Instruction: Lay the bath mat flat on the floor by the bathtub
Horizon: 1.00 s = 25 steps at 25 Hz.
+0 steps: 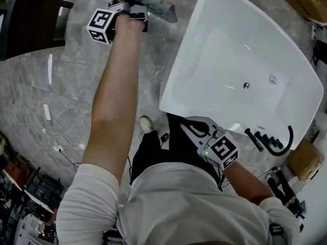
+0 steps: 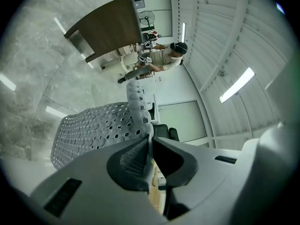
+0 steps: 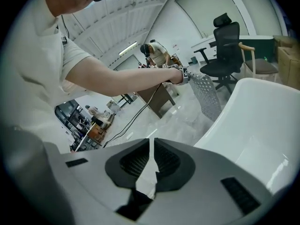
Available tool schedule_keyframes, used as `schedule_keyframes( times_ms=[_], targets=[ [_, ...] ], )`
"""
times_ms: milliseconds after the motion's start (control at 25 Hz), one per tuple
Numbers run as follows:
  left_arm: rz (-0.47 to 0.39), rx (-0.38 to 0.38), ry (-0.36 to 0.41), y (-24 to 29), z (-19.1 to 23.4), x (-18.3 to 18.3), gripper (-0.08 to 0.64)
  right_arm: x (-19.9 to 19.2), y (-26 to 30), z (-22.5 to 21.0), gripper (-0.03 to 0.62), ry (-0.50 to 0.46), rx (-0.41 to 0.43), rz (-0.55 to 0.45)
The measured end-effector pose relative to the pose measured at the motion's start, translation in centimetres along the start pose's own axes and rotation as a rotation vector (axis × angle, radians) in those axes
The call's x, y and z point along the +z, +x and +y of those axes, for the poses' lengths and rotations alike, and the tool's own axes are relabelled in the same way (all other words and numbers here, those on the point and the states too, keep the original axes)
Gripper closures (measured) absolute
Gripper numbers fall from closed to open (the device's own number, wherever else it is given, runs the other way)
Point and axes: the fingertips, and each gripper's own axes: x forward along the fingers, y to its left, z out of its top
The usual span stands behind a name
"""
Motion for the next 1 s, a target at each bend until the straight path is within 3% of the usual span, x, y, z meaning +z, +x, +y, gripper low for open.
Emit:
schedule_keyframes(
  times_ms=[160, 360, 520, 760, 1000],
  targets=[
    [-0.01, 0.047, -0.035, -0.5, 6.5, -1.5, 0.514, -1.3, 1.0, -1.8, 0.552, 0.045, 0.007, 0.028],
    [0.057, 0.247, -0.01, -6.6, 21.2, -5.4, 0.514, -3.1, 2.2, -4.1, 0.557, 0.089, 0.019, 0.059],
    [0.111, 0.387, 0.038, -12.2, 29.9, -7.3, 0.514, -4.3, 2.9, -5.8, 0.557, 0.086, 0.013, 0.082],
    [0.119, 0.534, 0.083, -18.5, 37.4, -6.6, 0.514, -5.4, 4.1, -7.1, 0.557, 0.079, 0.021, 0.089],
    [0.192, 0.664, 0.167, -23.9, 42.4, -5.9, 0.514, -6.7, 5.8, -6.6, 0.557, 0.069, 0.043, 0.114]
  ],
)
